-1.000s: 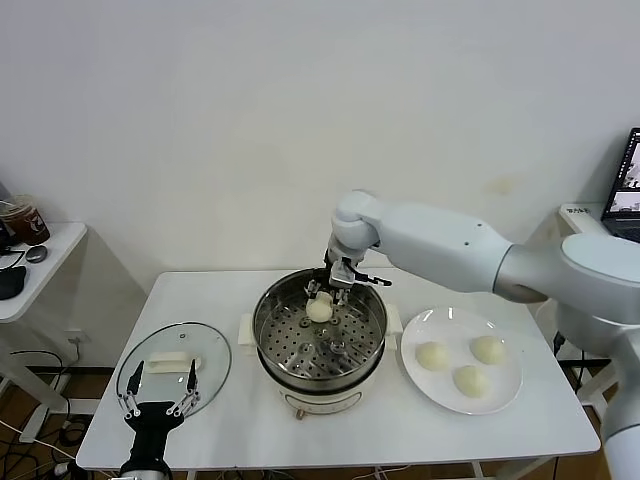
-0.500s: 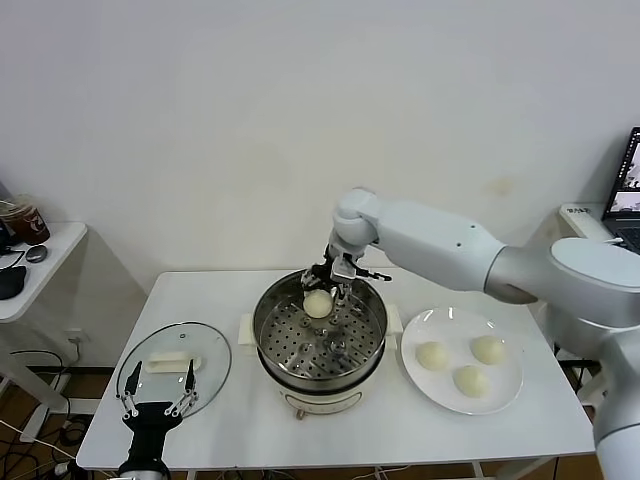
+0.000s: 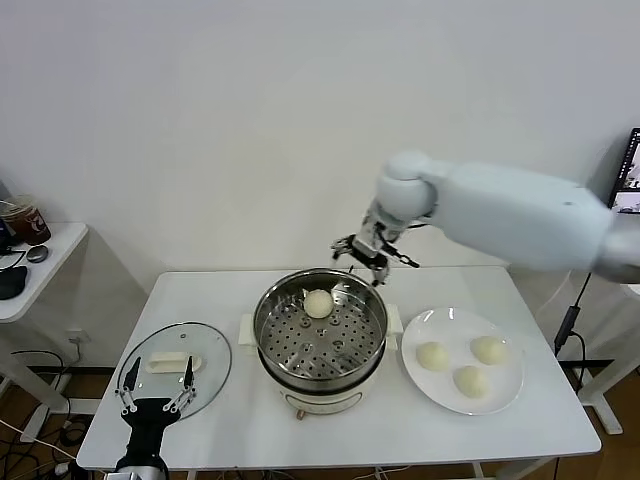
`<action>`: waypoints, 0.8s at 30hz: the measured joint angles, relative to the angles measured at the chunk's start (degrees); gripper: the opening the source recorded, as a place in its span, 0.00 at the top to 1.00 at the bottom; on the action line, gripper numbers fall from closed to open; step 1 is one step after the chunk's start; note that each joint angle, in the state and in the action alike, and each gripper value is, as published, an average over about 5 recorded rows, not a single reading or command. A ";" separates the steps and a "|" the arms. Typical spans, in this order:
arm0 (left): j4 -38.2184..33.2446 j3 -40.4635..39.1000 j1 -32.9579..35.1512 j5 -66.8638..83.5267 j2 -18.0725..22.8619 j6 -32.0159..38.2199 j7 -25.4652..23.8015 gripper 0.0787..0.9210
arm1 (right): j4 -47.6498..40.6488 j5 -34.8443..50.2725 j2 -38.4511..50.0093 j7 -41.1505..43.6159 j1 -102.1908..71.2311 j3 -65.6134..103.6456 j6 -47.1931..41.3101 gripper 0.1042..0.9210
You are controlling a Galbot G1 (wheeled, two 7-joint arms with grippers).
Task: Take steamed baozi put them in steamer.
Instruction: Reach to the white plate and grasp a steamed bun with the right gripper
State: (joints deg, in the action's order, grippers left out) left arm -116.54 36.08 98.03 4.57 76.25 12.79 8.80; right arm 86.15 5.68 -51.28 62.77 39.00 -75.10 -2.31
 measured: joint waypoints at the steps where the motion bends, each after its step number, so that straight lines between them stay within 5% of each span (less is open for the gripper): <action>1: -0.01 0.00 -0.01 0.00 -0.05 0.07 -0.01 0.12 | 1.22 0.33 1.90 0.07 0.22 -0.42 -2.09 0.12; 12: -0.07 0.87 -0.14 -0.05 -0.40 0.39 -0.08 0.12 | 6.83 -1.85 18.93 -0.40 -9.32 3.41 -14.20 0.12; 24: -1.05 2.60 0.89 -0.19 0.31 0.29 -0.19 0.12 | 1.15 -8.15 20.26 -2.23 -29.54 18.17 -15.06 0.12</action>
State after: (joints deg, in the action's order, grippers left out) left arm -117.59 38.68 98.91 4.37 76.56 13.08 8.60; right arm 87.30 -2.48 -31.02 60.54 9.46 -56.93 -17.37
